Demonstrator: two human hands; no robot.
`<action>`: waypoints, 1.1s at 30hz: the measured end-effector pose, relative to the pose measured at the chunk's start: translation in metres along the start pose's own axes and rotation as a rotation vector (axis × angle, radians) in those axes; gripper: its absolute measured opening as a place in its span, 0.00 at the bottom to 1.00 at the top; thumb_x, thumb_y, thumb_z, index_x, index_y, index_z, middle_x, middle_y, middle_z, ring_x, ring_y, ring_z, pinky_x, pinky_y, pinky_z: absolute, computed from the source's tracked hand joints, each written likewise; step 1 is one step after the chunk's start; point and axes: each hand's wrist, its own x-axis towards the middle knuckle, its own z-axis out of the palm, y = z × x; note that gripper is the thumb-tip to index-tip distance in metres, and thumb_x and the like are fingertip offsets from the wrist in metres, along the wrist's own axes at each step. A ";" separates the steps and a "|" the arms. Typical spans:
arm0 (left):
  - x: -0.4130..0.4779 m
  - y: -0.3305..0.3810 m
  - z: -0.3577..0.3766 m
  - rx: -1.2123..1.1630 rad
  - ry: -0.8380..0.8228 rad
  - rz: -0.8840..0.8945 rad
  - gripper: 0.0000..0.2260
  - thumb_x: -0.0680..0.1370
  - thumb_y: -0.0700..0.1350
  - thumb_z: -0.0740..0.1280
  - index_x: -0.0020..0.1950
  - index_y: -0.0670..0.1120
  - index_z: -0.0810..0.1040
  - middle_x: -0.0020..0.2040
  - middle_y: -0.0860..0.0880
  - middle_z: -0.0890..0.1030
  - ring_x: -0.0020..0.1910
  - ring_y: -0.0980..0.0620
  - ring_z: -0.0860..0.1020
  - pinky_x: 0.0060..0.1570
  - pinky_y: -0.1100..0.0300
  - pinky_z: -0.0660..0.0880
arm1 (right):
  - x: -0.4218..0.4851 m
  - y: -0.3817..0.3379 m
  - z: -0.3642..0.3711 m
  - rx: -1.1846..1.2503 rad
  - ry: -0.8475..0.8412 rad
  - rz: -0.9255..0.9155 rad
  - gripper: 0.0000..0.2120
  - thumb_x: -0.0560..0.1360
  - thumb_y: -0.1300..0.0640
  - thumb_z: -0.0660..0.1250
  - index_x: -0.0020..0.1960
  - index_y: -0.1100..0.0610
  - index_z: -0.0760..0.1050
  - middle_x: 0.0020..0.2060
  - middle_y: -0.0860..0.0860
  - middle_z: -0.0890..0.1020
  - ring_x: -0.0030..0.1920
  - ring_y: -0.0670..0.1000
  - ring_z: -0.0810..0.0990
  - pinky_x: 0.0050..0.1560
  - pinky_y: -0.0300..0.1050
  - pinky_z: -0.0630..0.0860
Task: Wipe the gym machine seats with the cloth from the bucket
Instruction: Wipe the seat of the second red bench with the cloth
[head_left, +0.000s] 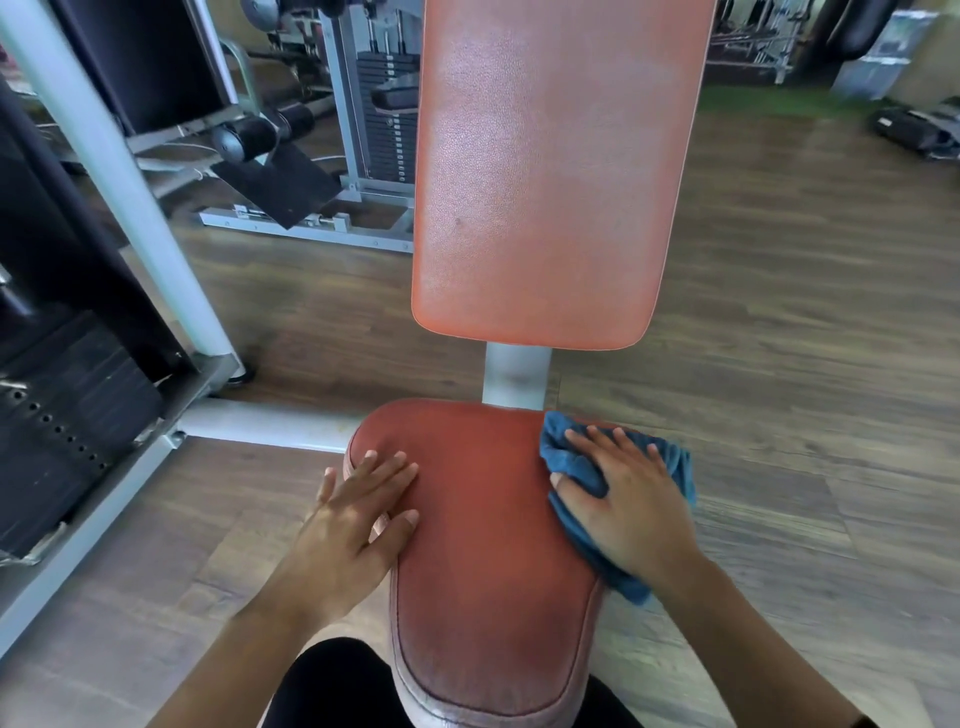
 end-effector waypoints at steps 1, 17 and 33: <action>0.001 -0.001 0.000 -0.003 0.001 -0.003 0.29 0.71 0.67 0.50 0.71 0.60 0.64 0.72 0.65 0.60 0.74 0.66 0.50 0.71 0.63 0.37 | 0.010 0.006 0.000 -0.012 -0.010 0.022 0.32 0.73 0.33 0.52 0.74 0.44 0.60 0.74 0.45 0.62 0.75 0.48 0.54 0.75 0.50 0.44; 0.050 -0.011 0.008 0.009 0.030 -0.111 0.27 0.74 0.60 0.54 0.72 0.56 0.65 0.74 0.58 0.59 0.75 0.60 0.49 0.74 0.56 0.42 | 0.025 -0.039 0.021 -0.013 -0.079 -0.128 0.45 0.63 0.34 0.37 0.77 0.49 0.54 0.76 0.48 0.57 0.76 0.50 0.51 0.74 0.49 0.41; 0.061 -0.017 0.023 0.060 0.083 -0.121 0.33 0.72 0.65 0.43 0.73 0.54 0.65 0.72 0.62 0.57 0.75 0.60 0.49 0.73 0.57 0.42 | 0.057 -0.045 0.026 0.003 -0.096 -0.130 0.44 0.63 0.37 0.39 0.76 0.51 0.56 0.76 0.52 0.58 0.76 0.53 0.52 0.74 0.52 0.40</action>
